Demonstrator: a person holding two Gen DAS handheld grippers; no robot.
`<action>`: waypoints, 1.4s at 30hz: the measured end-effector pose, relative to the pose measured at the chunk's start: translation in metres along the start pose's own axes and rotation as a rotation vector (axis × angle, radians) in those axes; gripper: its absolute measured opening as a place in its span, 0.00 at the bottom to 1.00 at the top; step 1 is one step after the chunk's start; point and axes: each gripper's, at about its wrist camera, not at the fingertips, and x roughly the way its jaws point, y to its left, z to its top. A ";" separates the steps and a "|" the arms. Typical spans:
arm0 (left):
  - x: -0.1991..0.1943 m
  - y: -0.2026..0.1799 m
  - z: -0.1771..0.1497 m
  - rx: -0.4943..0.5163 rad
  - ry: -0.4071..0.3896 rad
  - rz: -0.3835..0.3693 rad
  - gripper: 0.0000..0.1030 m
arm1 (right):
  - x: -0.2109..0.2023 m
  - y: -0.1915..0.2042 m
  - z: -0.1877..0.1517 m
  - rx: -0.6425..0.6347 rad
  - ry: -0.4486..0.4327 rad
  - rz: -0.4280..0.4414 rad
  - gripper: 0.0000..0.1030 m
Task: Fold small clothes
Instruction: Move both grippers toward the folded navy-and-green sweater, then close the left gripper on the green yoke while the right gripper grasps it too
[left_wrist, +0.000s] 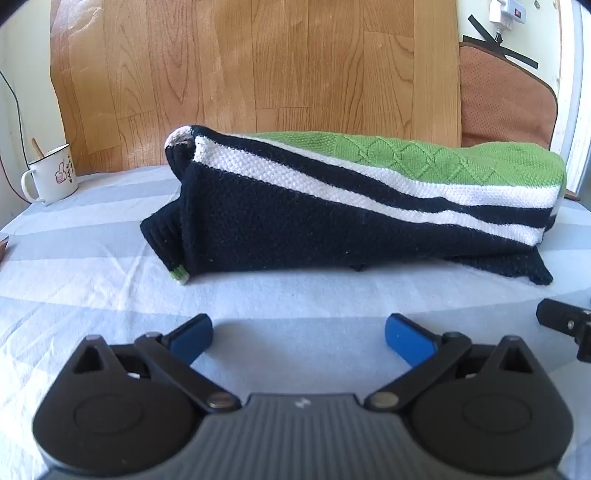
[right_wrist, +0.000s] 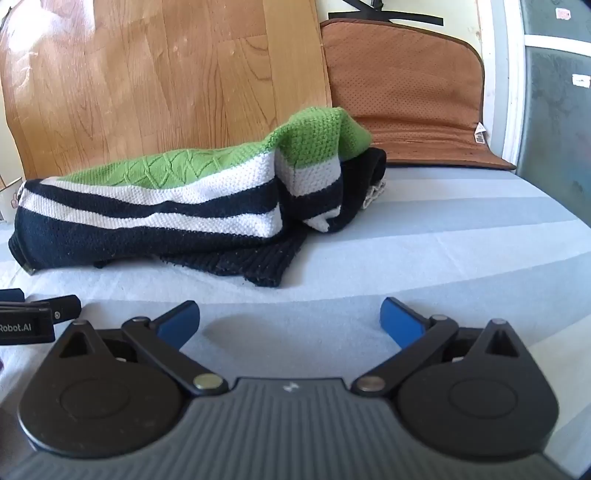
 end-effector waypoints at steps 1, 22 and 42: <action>0.000 0.000 0.000 0.000 0.005 -0.001 1.00 | 0.000 0.000 0.000 -0.001 0.000 -0.001 1.00; 0.030 0.085 0.098 -0.231 0.051 -0.175 0.26 | 0.047 -0.024 0.093 0.098 0.020 0.172 0.19; -0.104 0.145 0.028 -0.138 -0.042 -0.386 0.73 | -0.085 -0.062 0.061 -0.063 -0.086 0.251 0.50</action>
